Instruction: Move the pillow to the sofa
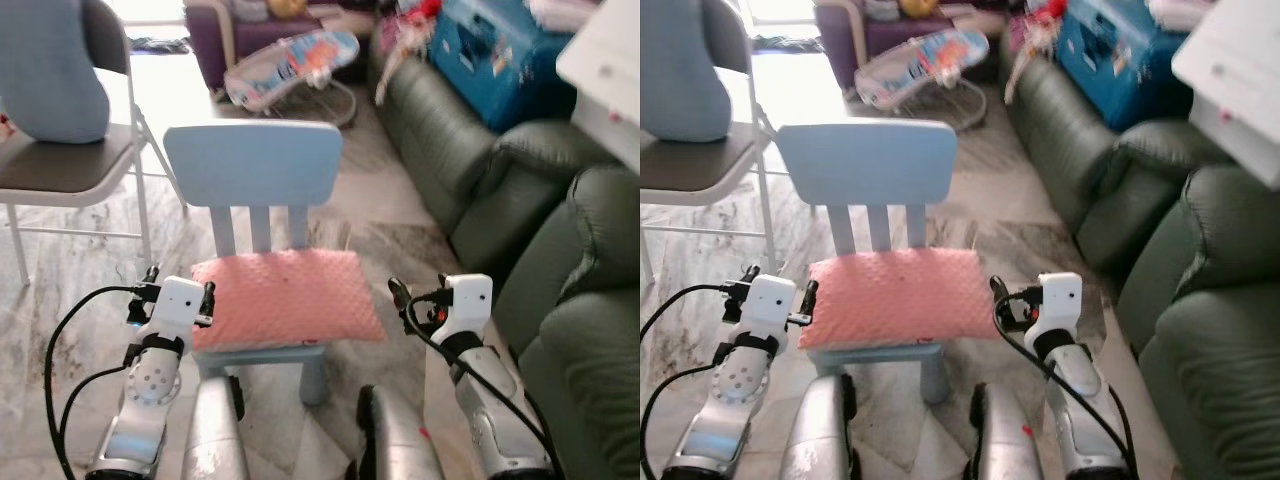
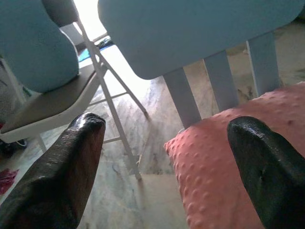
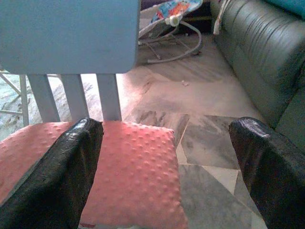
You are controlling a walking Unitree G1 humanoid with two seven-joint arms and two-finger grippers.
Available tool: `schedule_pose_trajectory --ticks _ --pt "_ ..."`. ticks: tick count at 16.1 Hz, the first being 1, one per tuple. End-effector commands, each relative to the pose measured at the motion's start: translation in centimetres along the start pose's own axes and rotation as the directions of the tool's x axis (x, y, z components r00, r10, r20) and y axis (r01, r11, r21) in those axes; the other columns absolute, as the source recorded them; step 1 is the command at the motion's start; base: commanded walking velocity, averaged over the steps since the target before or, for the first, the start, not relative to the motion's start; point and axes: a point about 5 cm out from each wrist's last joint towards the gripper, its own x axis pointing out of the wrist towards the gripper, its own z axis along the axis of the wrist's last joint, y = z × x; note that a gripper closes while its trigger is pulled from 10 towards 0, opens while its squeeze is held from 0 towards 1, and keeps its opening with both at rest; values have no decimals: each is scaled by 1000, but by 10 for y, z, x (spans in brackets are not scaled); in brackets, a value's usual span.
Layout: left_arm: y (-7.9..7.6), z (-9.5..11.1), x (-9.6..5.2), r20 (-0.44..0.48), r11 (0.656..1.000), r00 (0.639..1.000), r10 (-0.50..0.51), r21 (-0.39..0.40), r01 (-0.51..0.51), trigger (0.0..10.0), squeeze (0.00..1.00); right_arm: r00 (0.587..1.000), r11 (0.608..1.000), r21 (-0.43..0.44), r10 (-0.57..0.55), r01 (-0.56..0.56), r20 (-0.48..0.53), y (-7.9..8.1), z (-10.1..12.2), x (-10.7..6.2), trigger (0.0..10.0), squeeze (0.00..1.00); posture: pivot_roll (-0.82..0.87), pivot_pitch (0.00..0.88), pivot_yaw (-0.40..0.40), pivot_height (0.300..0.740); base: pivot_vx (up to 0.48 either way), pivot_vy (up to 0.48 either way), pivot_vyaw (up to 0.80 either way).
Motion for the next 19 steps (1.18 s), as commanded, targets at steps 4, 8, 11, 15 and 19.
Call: schedule_pose_trajectory --ticks 4,8,11,15,19 --pt "1 4 3 9 1000 1000 17 15 -17 10000 0 1000 1000 7 18 -18 7 2 3 3 10000 0 -44 34 -59 580 0 0 0" --pt "1 4 4 1 1000 1000 23 3 -23 10000 0 999 999 10 38 -38 7 4 3 4 10000 0 -47 37 -59 553 0 0 0" --pt "-1 2 4 -9 1000 1000 11 -1 -11 10000 0 998 998 15 56 -56 7 7 3 4 10000 0 -50 40 -57 553 0 0 0" --pt "0 4 4 2 1000 1000 13 -2 -13 10000 0 998 998 15 60 -60 1 9 2 4 10000 0 -55 47 -55 553 0 0 0" --pt "-1 4 3 -1 1000 1000 7 -2 -7 10000 0 997 997 5 72 -72 -2 9 2 4 10000 0 -57 52 -56 553 264 0 0"
